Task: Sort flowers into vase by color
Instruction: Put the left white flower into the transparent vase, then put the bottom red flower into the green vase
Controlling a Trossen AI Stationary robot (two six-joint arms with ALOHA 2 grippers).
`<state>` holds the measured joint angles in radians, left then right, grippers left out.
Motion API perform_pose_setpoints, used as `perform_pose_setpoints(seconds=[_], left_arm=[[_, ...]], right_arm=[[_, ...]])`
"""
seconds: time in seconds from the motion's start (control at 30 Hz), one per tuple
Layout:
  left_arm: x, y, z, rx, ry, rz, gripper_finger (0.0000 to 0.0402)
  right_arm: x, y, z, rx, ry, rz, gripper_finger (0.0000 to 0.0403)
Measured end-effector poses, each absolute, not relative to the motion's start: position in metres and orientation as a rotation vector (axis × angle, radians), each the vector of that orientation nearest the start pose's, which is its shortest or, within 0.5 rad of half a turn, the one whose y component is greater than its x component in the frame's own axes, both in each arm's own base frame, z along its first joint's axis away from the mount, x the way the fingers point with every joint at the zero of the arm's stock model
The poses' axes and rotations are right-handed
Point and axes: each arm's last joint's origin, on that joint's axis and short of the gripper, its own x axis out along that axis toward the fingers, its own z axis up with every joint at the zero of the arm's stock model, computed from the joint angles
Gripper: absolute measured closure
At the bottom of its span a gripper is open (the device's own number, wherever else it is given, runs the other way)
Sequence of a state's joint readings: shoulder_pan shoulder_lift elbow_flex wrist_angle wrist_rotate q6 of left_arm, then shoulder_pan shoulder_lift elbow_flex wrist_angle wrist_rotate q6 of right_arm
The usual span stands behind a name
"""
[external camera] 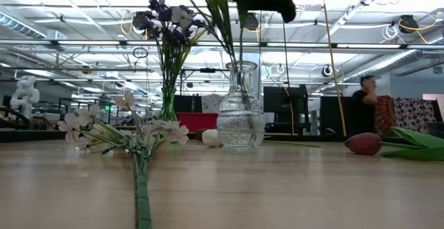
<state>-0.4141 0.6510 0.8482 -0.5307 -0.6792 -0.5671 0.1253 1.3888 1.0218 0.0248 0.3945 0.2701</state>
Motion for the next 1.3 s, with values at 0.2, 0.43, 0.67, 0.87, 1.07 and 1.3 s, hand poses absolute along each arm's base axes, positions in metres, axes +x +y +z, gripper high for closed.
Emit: perform_pose_setpoints(seconds=[0.2,0.43,0.67,0.87,1.07,1.3], left_arm=[[0.120,-0.033,0.341,-0.388,0.201,0.334,0.0313],[0.127,-0.036,0.338,-0.372,0.226,0.340,0.0313],[0.135,-0.040,0.333,-0.353,0.259,0.352,0.0313],[0.137,-0.040,0.332,-0.397,0.255,0.361,0.0313],[0.136,-0.040,0.332,-0.394,0.258,0.363,0.0313],[0.134,-0.039,0.328,-0.369,0.296,0.376,0.0313]], right_arm=[[0.276,0.024,0.312,0.234,0.400,-0.333,0.0248],[0.244,0.020,0.317,0.396,0.496,-0.409,0.0251],[0.225,0.019,0.305,0.591,0.652,-0.506,0.0270],[0.210,0.019,0.291,0.723,0.836,-0.626,0.0290],[0.199,0.020,0.283,0.810,0.981,-0.711,0.0310],[0.196,0.027,0.274,0.928,1.086,-0.793,0.0299]])
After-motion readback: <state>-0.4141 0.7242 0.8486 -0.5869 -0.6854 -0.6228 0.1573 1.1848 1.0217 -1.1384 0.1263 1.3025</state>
